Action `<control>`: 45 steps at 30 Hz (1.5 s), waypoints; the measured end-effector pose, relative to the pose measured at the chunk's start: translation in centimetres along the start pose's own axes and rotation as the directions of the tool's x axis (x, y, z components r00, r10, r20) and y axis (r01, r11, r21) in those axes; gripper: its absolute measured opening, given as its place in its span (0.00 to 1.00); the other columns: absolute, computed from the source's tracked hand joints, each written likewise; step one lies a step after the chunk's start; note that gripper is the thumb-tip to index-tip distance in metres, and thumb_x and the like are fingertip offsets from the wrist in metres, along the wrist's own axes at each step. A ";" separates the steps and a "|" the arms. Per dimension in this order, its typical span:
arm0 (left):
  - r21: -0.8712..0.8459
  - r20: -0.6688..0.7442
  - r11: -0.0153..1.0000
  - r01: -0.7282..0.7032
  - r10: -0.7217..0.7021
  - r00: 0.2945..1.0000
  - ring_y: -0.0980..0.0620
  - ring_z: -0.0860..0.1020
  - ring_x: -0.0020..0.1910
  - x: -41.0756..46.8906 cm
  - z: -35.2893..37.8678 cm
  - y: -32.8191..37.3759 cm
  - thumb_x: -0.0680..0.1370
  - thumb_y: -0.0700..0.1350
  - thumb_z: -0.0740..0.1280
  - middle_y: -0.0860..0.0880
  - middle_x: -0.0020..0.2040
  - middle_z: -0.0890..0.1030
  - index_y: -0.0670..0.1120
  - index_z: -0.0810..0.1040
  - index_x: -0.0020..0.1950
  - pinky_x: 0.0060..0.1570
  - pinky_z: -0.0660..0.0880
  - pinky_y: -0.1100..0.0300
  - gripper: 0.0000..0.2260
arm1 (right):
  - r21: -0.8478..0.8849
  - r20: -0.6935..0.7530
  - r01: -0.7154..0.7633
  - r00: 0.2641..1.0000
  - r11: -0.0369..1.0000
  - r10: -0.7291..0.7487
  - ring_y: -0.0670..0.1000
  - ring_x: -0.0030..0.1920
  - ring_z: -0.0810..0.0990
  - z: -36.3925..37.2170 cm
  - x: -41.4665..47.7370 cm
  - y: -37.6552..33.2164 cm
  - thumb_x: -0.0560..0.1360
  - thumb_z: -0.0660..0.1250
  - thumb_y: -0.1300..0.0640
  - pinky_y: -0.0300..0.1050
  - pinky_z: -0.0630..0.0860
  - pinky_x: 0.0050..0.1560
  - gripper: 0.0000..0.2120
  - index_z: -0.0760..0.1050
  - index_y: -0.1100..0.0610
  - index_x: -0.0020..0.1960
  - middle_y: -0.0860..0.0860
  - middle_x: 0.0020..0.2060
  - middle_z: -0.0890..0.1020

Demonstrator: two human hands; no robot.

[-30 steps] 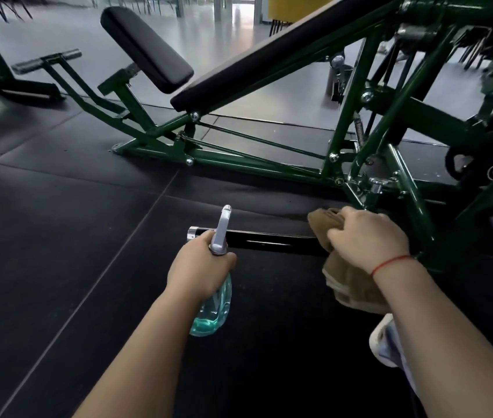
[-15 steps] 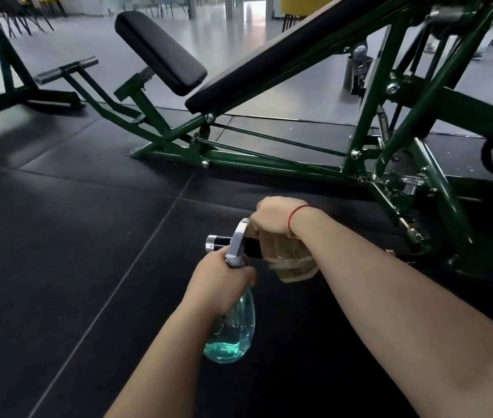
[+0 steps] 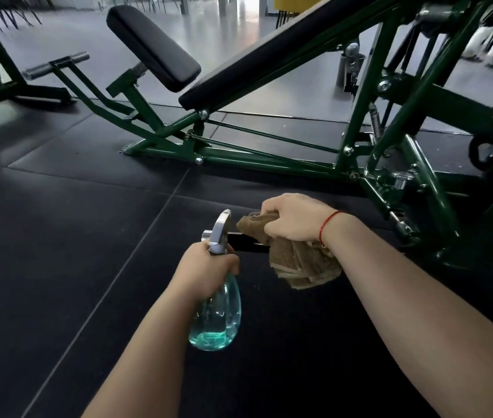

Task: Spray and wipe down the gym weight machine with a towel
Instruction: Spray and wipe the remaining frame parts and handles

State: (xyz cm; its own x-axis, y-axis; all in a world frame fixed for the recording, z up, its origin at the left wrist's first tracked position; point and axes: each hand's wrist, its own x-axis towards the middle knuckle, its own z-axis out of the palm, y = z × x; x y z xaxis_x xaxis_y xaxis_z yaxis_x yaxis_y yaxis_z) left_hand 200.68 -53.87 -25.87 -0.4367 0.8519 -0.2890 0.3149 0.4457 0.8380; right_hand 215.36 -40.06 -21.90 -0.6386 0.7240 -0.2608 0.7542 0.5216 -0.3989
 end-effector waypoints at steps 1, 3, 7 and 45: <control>0.000 -0.003 1.000 -0.002 0.002 1.000 0.47 0.75 0.35 0.1 -0.1 -0.1 0.69 0.38 0.71 0.45 0.34 0.79 0.39 0.82 0.39 0.38 0.72 0.54 0.01 | -0.037 -0.042 0.005 0.999 0.999 -0.006 0.51 0.45 0.77 0.2 -0.9 0.3 0.73 0.66 0.51 0.43 0.71 0.37 0.04 0.77 0.44 0.48 0.46 0.44 0.78; 0.001 -0.010 1.000 -0.020 0.020 1.000 0.47 0.76 0.35 0.2 -0.1 -0.2 0.69 0.38 0.71 0.46 0.34 0.79 0.40 0.81 0.37 0.39 0.72 0.54 0.02 | -0.087 -0.113 -0.022 0.993 0.996 0.012 0.52 0.51 0.74 0.7 -3.1 1.2 0.72 0.67 0.49 0.48 0.76 0.47 0.09 0.77 0.41 0.52 0.45 0.49 0.76; 0.022 -0.049 0.998 -0.054 0.055 0.997 0.47 0.74 0.33 0.2 0.1 -0.3 0.70 0.39 0.70 0.47 0.34 0.78 0.41 0.81 0.39 0.37 0.71 0.54 0.02 | -0.054 -0.278 -0.157 0.951 0.986 0.136 0.51 0.56 0.69 1.8 -7.8 3.0 0.72 0.69 0.50 0.51 0.75 0.57 0.14 0.79 0.40 0.57 0.41 0.58 0.75; 0.135 -0.142 0.983 -0.123 0.142 0.980 0.45 0.75 0.35 -0.4 -2.3 1.1 0.69 0.42 0.71 0.46 0.35 0.80 0.44 0.79 0.41 0.40 0.76 0.47 0.03 | 0.713 0.292 0.243 0.750 -0.658 0.594 0.62 0.51 0.83 14.4 0.2 -4.9 0.78 0.60 0.49 0.57 0.80 0.51 0.16 0.79 0.55 0.60 0.60 0.50 0.85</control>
State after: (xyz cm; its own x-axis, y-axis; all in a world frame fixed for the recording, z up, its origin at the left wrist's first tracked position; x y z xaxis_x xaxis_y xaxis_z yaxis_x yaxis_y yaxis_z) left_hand 199.28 -54.34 -23.78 -0.5026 0.8589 -0.0983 0.4774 0.3706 0.7967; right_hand 209.38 -48.93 -32.65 -0.0758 0.7204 -0.6894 -0.7599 -0.4894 -0.4278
